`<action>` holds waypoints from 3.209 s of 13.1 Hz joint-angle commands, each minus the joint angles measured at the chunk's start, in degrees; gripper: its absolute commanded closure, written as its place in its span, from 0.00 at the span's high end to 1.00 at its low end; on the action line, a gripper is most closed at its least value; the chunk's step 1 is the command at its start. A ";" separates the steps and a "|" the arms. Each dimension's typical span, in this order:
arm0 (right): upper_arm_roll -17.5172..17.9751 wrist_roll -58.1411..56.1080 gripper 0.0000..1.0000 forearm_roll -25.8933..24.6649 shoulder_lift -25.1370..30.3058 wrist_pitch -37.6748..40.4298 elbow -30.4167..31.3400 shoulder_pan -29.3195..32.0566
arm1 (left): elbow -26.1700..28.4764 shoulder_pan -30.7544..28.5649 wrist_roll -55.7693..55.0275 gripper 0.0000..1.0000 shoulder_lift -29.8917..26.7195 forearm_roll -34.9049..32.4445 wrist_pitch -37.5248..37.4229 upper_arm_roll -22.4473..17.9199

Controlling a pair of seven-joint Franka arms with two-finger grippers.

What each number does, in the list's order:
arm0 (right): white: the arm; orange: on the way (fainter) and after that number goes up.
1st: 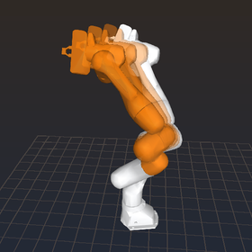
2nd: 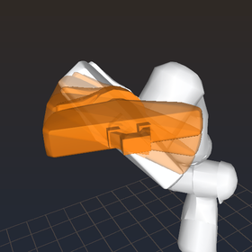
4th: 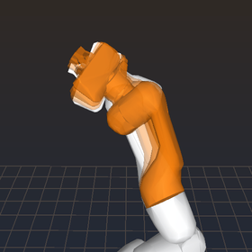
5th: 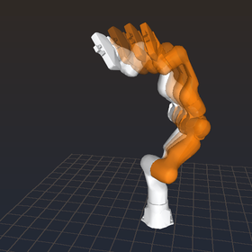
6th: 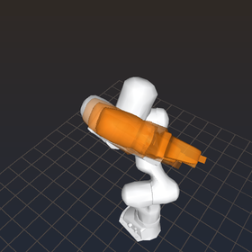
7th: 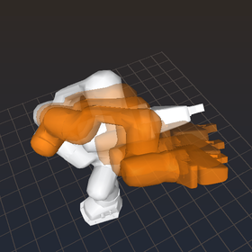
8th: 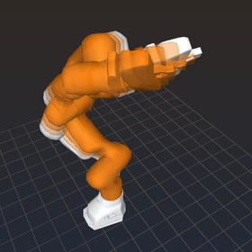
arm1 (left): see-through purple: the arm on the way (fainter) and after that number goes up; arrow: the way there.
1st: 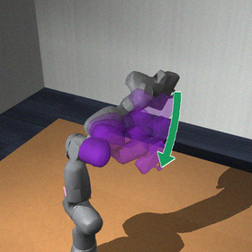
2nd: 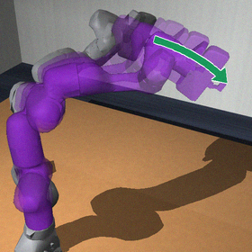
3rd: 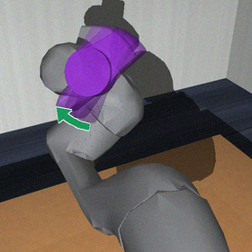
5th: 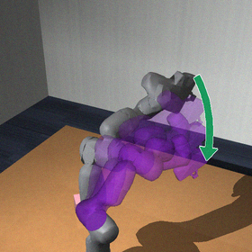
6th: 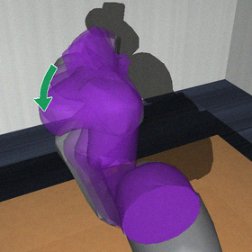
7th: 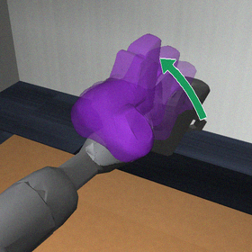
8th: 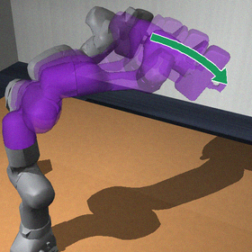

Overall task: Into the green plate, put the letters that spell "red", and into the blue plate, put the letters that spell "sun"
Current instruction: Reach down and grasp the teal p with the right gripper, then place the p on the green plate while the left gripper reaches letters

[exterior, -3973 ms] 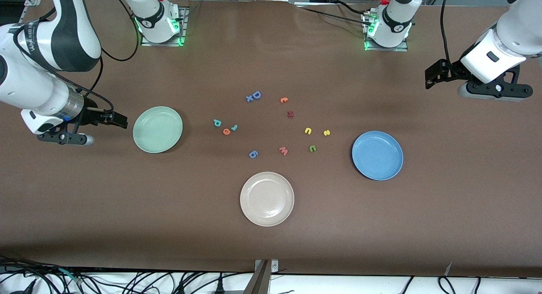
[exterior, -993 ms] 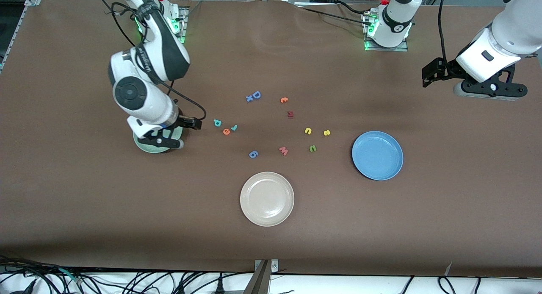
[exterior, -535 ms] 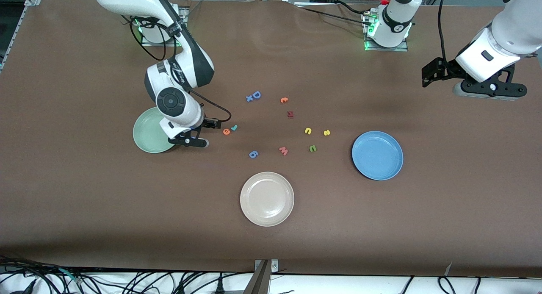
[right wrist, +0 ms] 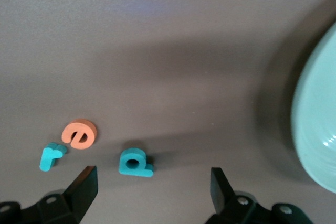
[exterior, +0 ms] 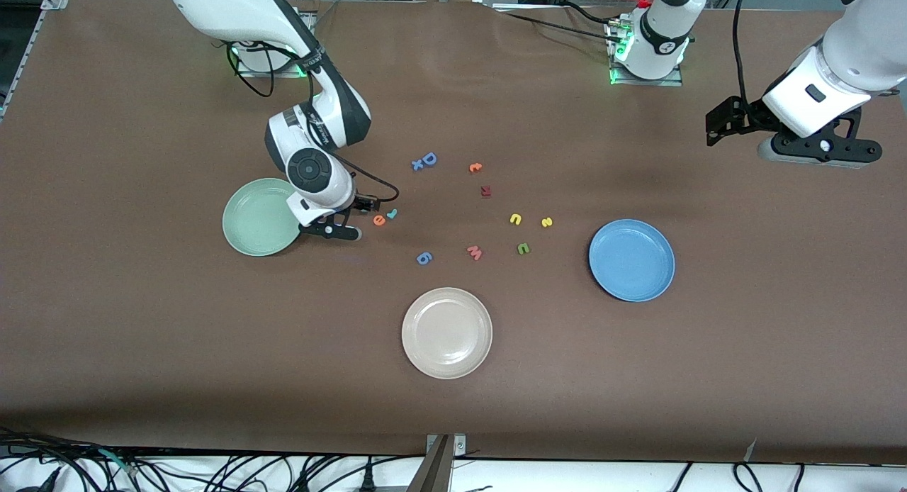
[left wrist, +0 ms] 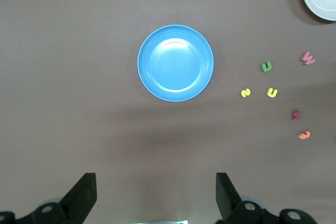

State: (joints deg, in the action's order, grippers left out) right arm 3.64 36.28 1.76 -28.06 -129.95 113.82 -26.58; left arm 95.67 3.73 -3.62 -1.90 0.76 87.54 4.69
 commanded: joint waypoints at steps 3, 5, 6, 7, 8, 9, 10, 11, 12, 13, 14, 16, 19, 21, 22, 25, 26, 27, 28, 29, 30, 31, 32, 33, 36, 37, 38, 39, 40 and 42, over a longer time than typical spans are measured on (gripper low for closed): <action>1.02 0.63 0.81 0.87 -1.29 -3.20 0.96 -0.23 | -0.48 0.23 -0.34 1.00 -0.56 -0.49 -0.53 -0.12; 1.02 0.63 0.74 0.87 -1.56 -3.38 1.14 -0.23 | -0.48 0.23 -0.34 1.00 -0.56 -0.49 -0.53 -0.12; 1.02 0.63 0.74 0.87 -1.73 -3.73 1.23 -0.23 | -0.48 0.23 -0.34 1.00 -0.56 -0.49 -0.53 -0.12; 1.02 0.55 0.70 0.79 -2.00 -4.87 1.84 -0.31 | -0.48 0.23 -0.34 1.00 -0.56 -0.49 -0.53 -0.12; 1.11 0.55 0.64 0.78 -2.09 -6.44 2.63 -0.23 | -0.48 0.23 -0.34 1.00 -0.56 -0.49 -0.53 -0.12; 1.11 0.55 0.64 0.78 -2.09 -7.33 2.98 -0.23 | -0.48 0.23 -0.34 1.00 -0.56 -0.49 -0.53 -0.12; 1.11 0.55 0.64 0.78 -2.17 -7.42 3.07 -0.23 | -0.48 0.23 -0.34 1.00 -0.56 -0.49 -0.53 -0.12; 1.11 0.63 0.64 0.87 -2.09 -7.43 3.07 -0.23 | -0.48 0.23 -0.34 1.00 -0.56 -0.49 -0.53 -0.12; 1.11 0.63 0.64 0.79 -2.17 -7.43 3.07 -0.23 | -0.48 0.23 -0.34 1.00 -0.56 -0.49 -0.53 -0.12; 1.11 0.89 0.64 0.87 -2.18 -7.43 3.07 -0.23 | -0.48 0.23 -0.34 1.00 -0.56 -0.49 -0.53 -0.12; 1.11 1.42 0.64 0.87 -2.09 -7.34 2.99 -0.23 | -0.48 0.23 -0.43 1.00 -0.56 -0.49 -0.53 -0.12; 1.46 1.86 0.64 0.87 -2.09 -6.99 3.07 -0.23 | -0.48 0.32 -0.51 1.00 -0.47 -0.06 -0.53 -0.12; 1.72 1.86 0.59 0.87 -2.00 -6.63 3.07 -0.23 | -0.48 0.32 -0.52 1.00 -0.47 -0.14 -0.53 -0.12; 1.72 1.86 0.49 0.87 -2.00 -6.72 2.99 -0.23 | -0.48 0.84 -0.43 1.00 -0.38 -0.05 -0.97 0.06; 1.72 1.86 0.44 0.87 -2.00 -6.72 2.99 -0.23 | -0.48 1.19 -0.43 1.00 -0.38 -0.14 -0.97 0.32; 1.72 1.86 0.22 0.87 -2.00 -6.72 2.99 -0.23 | -0.48 1.28 -1.13 1.00 -0.29 0.12 -0.97 1.11; 1.72 1.86 0.21 0.87 -2.00 -6.64 2.99 -0.23 | -0.48 1.28 -1.13 1.00 -0.29 0.21 -0.97 1.29; 1.72 1.86 0.21 0.87 -2.00 -6.63 2.99 -0.23 | -0.48 1.28 -1.13 1.00 -0.03 0.21 -0.97 1.64; 1.72 1.86 0.21 0.87 -2.00 -6.63 2.99 -0.23 | -0.57 1.28 -0.52 1.00 0.23 0.38 -1.06 1.99; 1.72 1.86 0.21 0.87 -2.00 -6.63 2.99 -0.23 | -0.57 1.28 -0.60 1.00 0.32 0.30 -1.14 2.08; 1.72 1.86 0.21 0.87 -1.83 -6.46 2.90 -0.23 | -0.57 1.28 -0.60 1.00 0.32 0.30 -1.15 1.99; 1.72 1.52 0.21 0.87 -1.30 -5.24 2.55 -0.23 | -0.57 1.28 -0.60 1.00 0.41 0.30 -1.15 2.08; 1.55 0.82 0.21 0.87 0.01 -2.97 2.03 -0.05 | -0.57 1.28 -0.60 1.00 0.50 0.30 -1.15 1.99; 1.11 -0.15 0.21 0.79 1.33 -0.16 1.41 0.47 | -0.57 1.28 -0.52 1.00 0.59 0.30 -1.15 2.08; -1.00 -7.25 0.22 0.87 5.11 8.02 -0.61 3.45 | -0.57 1.28 -0.52 1.00 0.67 0.30 -1.15 2.08; -1.96 -10.06 0.22 0.87 6.51 10.04 -0.79 4.86 | -0.57 1.28 -0.52 1.00 0.67 0.30 -1.15 1.99; -3.71 -13.48 0.22 0.87 7.40 11.80 -0.88 5.39 | -0.57 1.28 -0.43 1.00 0.76 0.30 -1.15 1.99; -6.68 -17.78 0.22 0.87 7.67 13.48 -0.88 5.57 | -0.48 1.28 -0.51 1.00 0.76 0.39 -1.15 2.08; -9.85 -23.31 0.22 0.87 8.02 14.80 -0.79 5.57 | -0.48 1.63 -0.52 1.00 1.28 0.39 -1.23 2.25; -15.39 -32.90 0.23 0.87 7.32 15.78 -0.27 5.84 | -0.48 4.35 -1.21 1.00 4.44 0.13 -4.20 4.62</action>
State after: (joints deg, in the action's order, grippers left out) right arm -8.23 10.63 1.82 -20.72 -115.17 112.51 -20.82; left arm 96.00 5.63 -4.01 -0.55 0.76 85.79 7.60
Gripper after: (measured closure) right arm 0.705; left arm 0.000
